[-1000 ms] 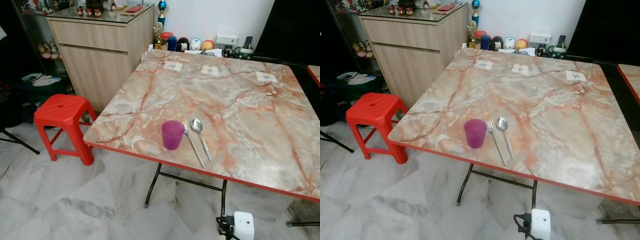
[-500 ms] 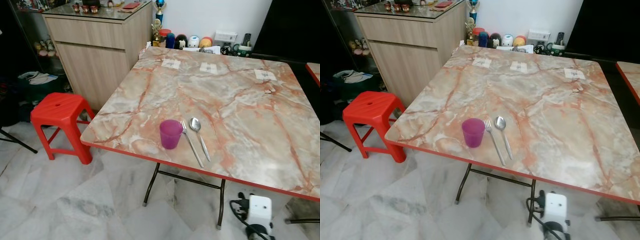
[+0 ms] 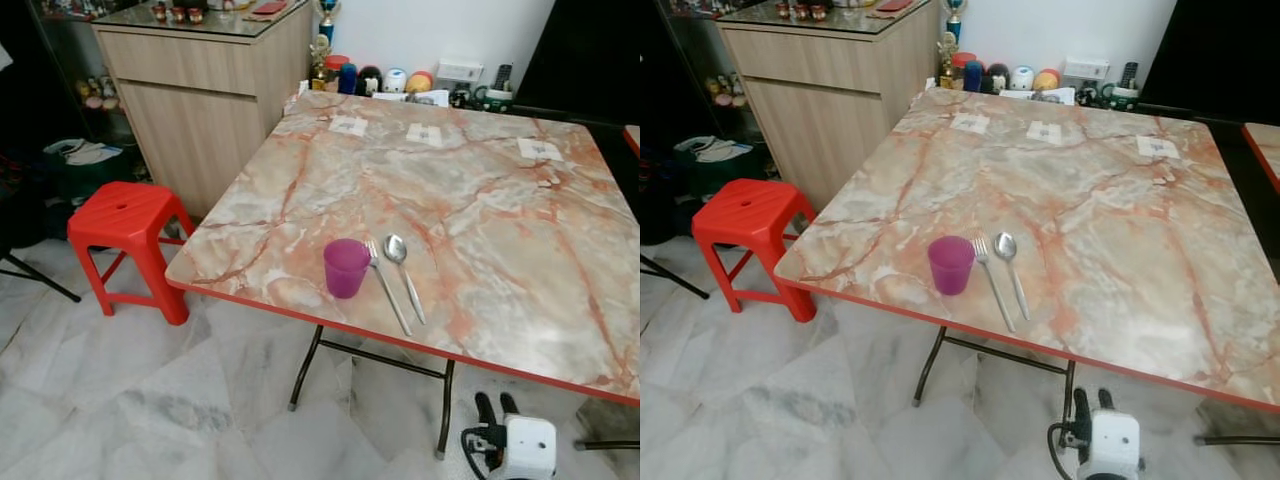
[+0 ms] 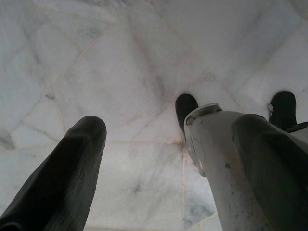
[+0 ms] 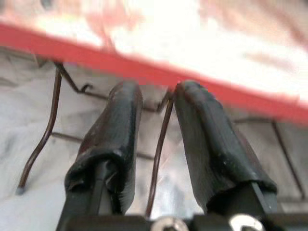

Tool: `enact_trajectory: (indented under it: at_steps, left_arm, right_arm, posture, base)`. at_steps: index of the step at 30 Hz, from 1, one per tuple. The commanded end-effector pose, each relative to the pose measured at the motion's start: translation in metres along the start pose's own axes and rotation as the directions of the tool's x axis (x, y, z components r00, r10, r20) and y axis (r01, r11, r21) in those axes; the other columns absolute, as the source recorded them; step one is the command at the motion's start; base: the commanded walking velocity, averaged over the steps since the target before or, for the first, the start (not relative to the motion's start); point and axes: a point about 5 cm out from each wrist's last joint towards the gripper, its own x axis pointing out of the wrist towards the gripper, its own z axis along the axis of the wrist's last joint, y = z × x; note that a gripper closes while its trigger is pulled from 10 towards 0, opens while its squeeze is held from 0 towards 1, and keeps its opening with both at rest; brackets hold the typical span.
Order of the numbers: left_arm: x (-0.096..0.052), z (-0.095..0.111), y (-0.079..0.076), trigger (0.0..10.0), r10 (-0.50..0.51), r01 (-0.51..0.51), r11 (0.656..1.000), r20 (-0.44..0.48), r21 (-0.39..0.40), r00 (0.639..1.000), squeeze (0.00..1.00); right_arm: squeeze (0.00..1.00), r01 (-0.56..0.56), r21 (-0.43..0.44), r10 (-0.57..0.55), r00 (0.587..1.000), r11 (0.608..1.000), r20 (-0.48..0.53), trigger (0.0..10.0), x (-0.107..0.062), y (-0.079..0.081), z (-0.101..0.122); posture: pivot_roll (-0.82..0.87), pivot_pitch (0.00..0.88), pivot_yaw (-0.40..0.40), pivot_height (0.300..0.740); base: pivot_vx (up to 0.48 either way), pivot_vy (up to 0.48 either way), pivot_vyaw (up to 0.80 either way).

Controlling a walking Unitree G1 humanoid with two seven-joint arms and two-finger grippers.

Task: Setting the table

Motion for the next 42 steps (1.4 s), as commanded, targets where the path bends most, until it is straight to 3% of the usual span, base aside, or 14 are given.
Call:
enact_trajectory:
  at_steps: [1,2,8,12,13,17,18,24,36,42]
  left_arm:
    - [-0.001,-0.006,0.000,10.0,-0.006,0.007,1.000,-0.023,0.020,1.000,0.00]
    - [-0.001,-0.006,0.000,10.0,-0.007,0.008,1.000,-0.022,0.020,1.000,0.00]
    - [-0.001,-0.006,0.000,10.0,-0.009,0.010,1.000,-0.025,0.023,1.000,0.00]
    - [-0.001,-0.006,0.000,10.0,-0.010,0.011,1.000,-0.026,0.024,1.000,0.00]
    - [-0.001,-0.006,0.000,10.0,-0.010,0.011,1.000,-0.026,0.025,1.000,0.00]
    - [-0.001,-0.006,0.000,10.0,-0.010,0.010,1.000,-0.025,0.024,1.000,0.00]
    - [-0.001,-0.006,0.000,10.0,-0.011,0.011,1.000,-0.024,0.023,1.000,0.00]
    - [-0.002,-0.006,-0.001,10.0,-0.009,0.010,1.000,-0.018,0.018,1.000,0.00]
    - [-0.002,-0.007,0.002,10.0,-0.003,0.004,1.000,-0.013,0.013,1.000,0.00]
    - [-0.002,-0.006,0.002,10.0,-0.009,0.009,1.000,-0.015,0.012,1.000,0.00]
  right_arm:
    - [0.00,-0.021,-0.068,0.022,1.000,0.997,0.017,10.0,-0.003,-0.004,0.007]
    - [0.00,-0.003,-0.115,0.007,0.999,0.993,0.034,10.0,-0.004,-0.013,0.011]
    - [0.00,-0.002,-0.170,0.011,0.998,0.985,0.057,10.0,0.000,-0.025,0.022]
    - [0.00,-0.012,-0.037,0.016,0.995,0.999,0.101,10.0,0.017,-0.022,0.047]
    - [0.00,-0.046,0.044,0.039,0.989,0.998,0.143,10.0,0.033,-0.012,0.067]
    - [0.00,-0.044,0.119,0.024,0.986,0.992,0.163,10.0,0.050,-0.004,0.080]
    - [0.00,-0.043,0.171,0.016,0.987,0.984,0.158,10.0,0.064,0.003,0.085]
    - [0.00,-0.084,0.296,0.045,0.990,0.951,0.136,10.0,0.097,0.024,0.097]
    - [0.00,-0.070,0.297,0.029,0.990,0.952,0.141,10.0,0.103,0.025,0.101]
    - [0.00,-0.042,0.289,0.007,0.992,0.956,0.123,10.0,0.105,0.020,0.097]
  posture:
    - [-0.03,0.086,-0.027,0.740]
    - [-0.03,0.088,-0.027,0.740]
    - [-0.04,0.087,-0.022,0.740]
    - [-0.04,0.083,-0.021,0.740]
    - [-0.04,0.078,-0.021,0.740]
    - [-0.04,0.073,-0.019,0.740]
    - [-0.04,0.062,-0.012,0.740]
    - [-0.01,0.043,-0.004,0.740]
    - [-0.02,0.061,0.008,0.740]
    - [-0.02,0.070,0.008,0.740]
  base:
    - [0.000,0.000,0.00]
    - [0.000,0.000,0.00]
    - [0.000,0.000,0.00]
    - [0.000,0.000,0.00]
    - [0.000,0.000,0.00]
    - [0.000,0.000,0.00]
    - [0.000,0.000,0.00]
    - [0.000,0.000,0.00]
    - [0.000,0.000,0.00]
    - [0.000,0.000,0.78]
